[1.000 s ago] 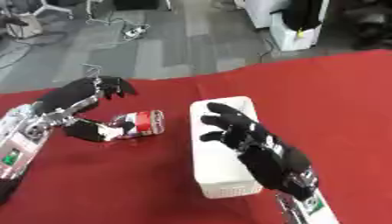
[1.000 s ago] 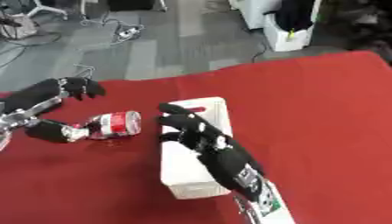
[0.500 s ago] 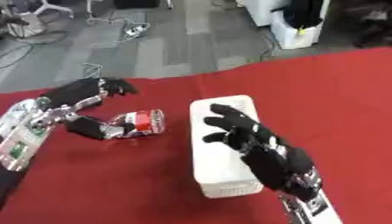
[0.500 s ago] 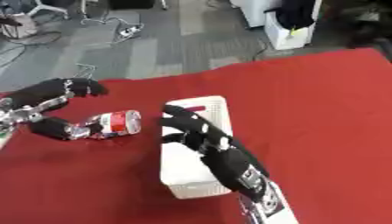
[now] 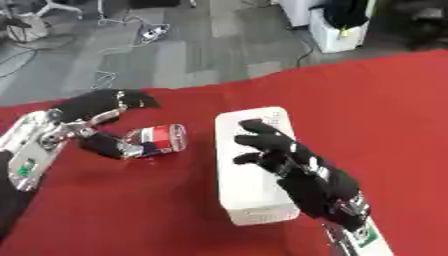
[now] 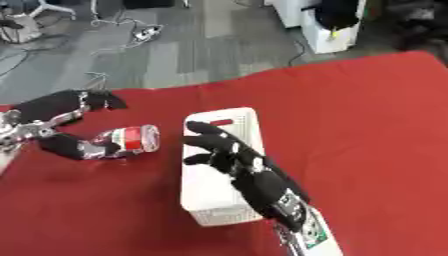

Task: Pick up objects on the table and place them in the box.

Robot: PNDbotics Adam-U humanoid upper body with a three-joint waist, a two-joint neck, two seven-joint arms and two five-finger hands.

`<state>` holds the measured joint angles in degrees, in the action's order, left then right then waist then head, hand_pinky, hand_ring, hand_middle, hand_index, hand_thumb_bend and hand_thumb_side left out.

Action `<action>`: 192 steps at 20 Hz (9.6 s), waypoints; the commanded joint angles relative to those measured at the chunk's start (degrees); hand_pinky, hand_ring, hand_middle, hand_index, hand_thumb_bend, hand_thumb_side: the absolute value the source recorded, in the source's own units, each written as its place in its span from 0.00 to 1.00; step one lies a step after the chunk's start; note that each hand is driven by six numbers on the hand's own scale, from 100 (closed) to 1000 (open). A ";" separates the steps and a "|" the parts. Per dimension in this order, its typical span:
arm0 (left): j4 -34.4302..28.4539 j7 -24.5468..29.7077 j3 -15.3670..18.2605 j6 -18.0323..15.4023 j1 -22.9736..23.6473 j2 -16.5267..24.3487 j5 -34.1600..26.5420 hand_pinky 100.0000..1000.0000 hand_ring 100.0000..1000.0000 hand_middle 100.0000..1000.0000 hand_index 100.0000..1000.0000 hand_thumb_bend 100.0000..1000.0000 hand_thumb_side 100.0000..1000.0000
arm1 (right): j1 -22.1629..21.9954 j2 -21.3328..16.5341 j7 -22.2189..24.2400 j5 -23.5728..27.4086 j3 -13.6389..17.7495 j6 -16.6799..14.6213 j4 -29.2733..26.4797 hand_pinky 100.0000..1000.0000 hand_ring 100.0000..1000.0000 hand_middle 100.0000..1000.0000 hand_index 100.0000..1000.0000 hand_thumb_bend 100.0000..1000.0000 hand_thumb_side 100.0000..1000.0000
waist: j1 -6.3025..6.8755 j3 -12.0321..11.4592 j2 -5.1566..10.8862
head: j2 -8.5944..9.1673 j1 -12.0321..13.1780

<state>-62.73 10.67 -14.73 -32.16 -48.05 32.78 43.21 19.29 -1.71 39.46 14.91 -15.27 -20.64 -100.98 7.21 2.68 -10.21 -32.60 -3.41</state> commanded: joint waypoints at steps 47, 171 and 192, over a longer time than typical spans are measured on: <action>2.19 -2.79 1.44 -1.41 0.32 1.79 6.94 0.64 0.75 0.79 0.90 0.32 0.77 | 2.36 -0.97 0.38 0.69 -0.25 0.54 -2.36 0.84 0.96 1.00 0.92 0.43 1.00 | 0.55 2.12 -1.83 | 3.18 1.77; -10.64 -1.97 -3.89 8.77 -4.44 6.17 0.21 0.00 0.04 0.12 0.31 0.11 0.00 | 0.03 0.36 0.06 -1.85 2.14 -3.99 4.67 0.82 0.95 0.98 0.91 0.40 1.00 | -1.24 5.99 6.27 | 8.55 5.61; -8.97 -1.28 -4.84 8.28 -4.45 0.44 0.92 0.00 0.03 0.11 0.31 0.02 0.00 | 0.66 -1.00 -0.99 -2.08 2.78 -3.05 3.16 0.83 0.95 0.99 0.91 0.40 1.00 | 0.48 10.60 4.81 | 7.08 5.42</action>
<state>-71.16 9.57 -20.14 -23.71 -50.97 32.44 44.04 18.90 -2.41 38.33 12.77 -12.75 -23.67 -96.57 7.92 13.36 -6.18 -25.28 2.03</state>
